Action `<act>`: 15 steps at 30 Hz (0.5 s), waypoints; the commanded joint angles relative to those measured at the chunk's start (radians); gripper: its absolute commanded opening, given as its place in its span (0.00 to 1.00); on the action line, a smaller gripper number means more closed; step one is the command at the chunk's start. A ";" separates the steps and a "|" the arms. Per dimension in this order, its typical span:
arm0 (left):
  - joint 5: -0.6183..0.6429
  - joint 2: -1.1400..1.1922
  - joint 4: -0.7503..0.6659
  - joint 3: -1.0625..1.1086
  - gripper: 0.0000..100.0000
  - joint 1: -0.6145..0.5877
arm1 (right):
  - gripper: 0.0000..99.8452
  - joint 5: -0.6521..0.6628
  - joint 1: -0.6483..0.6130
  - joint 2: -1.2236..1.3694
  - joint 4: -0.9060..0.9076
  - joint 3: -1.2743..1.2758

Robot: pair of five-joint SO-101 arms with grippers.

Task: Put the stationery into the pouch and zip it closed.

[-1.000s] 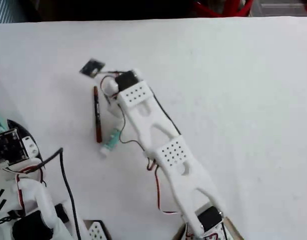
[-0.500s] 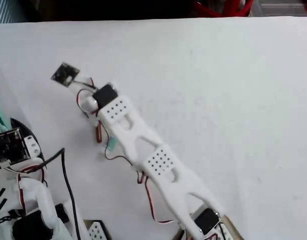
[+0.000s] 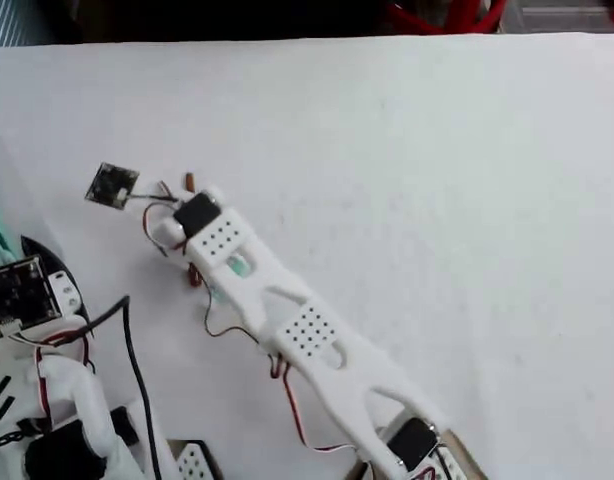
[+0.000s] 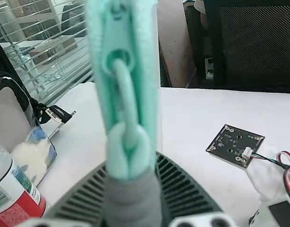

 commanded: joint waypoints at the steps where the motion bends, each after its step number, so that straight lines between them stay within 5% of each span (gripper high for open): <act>1: -0.005 -0.012 -0.015 -0.005 0.02 0.012 | 0.02 0.051 0.082 -0.018 0.073 -0.026; 15: 0.008 -0.012 -0.114 0.075 0.02 0.035 | 0.02 0.049 0.228 -0.064 0.237 0.014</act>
